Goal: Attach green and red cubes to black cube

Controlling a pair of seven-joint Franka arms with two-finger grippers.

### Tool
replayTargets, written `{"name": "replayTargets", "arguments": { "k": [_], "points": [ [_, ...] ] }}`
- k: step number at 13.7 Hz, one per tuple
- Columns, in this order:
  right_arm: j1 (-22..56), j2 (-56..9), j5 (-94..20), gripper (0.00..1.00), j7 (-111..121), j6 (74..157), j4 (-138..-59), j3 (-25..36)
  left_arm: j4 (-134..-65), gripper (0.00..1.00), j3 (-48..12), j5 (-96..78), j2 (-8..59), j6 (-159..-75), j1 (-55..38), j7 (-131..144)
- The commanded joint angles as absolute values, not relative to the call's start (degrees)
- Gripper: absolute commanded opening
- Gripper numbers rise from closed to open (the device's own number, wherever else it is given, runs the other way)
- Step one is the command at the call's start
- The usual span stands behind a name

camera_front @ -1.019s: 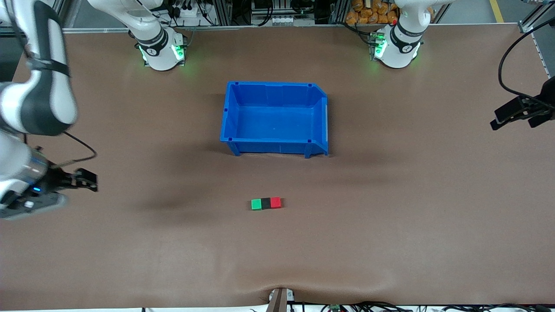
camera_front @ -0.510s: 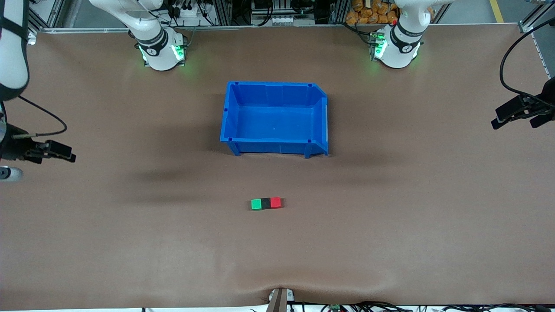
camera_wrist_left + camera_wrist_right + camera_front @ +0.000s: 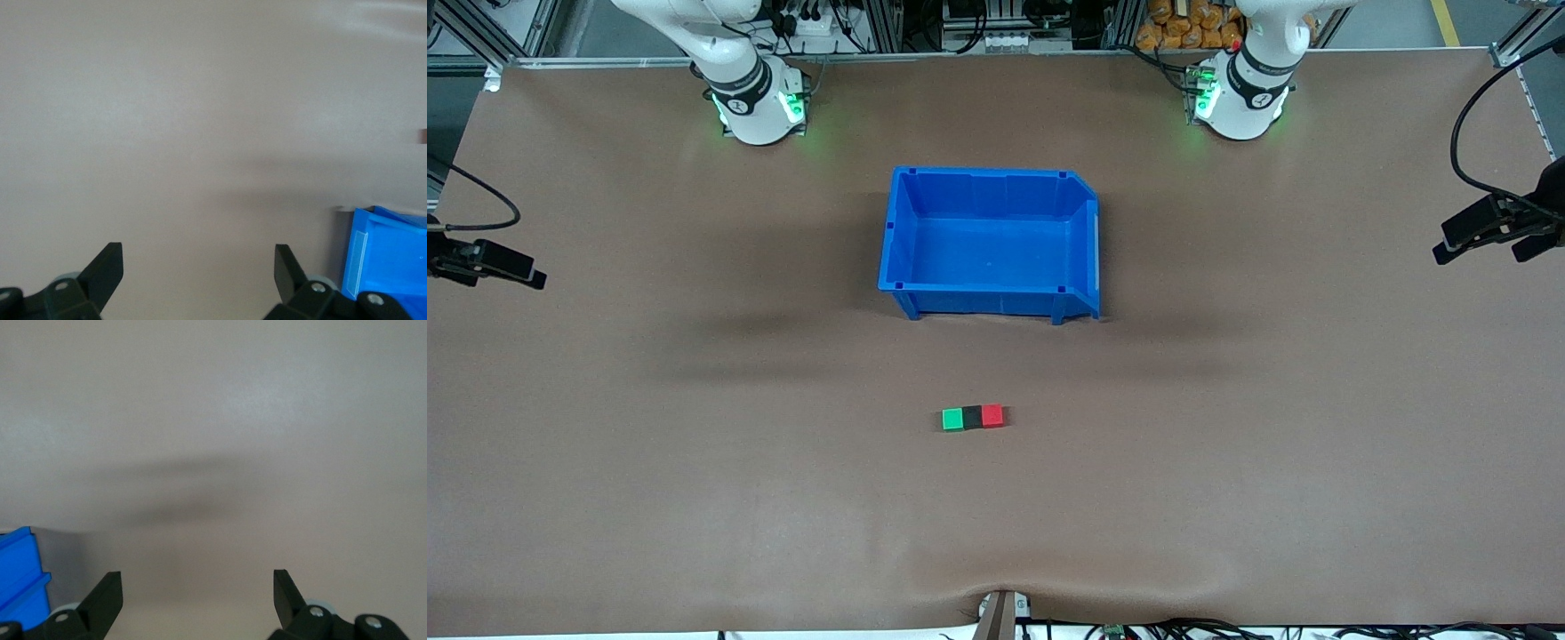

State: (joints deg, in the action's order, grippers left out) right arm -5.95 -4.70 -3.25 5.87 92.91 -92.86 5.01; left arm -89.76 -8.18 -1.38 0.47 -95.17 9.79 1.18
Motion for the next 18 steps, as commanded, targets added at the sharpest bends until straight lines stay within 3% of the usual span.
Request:
{"name": "replayTargets", "arguments": {
  "k": [1,4,7,18],
  "points": [
    [-6.59,-1.68,-3.08,1.00,0.99,90.80,-94.57,3.87,-88.68,1.00,-8.96,-1.14,0.18,-93.52,9.84,0.44],
    [-6.15,-0.71,-3.08,1.00,-1.23,89.92,-94.57,3.43,-88.77,1.00,-7.92,-1.23,-0.52,-90.80,6.97,-0.09],
    [-5.72,0.52,-3.08,1.00,-1.23,89.13,-94.66,3.34,-88.77,1.00,1.47,0.26,-1.67,-90.09,-2.97,0.00],
    [-3.96,1.23,-3.25,1.00,-1.32,87.10,-94.48,3.25,-88.77,1.00,1.84,0.27,-2.29,-88.15,-2.29,-0.79]
  ]
}}
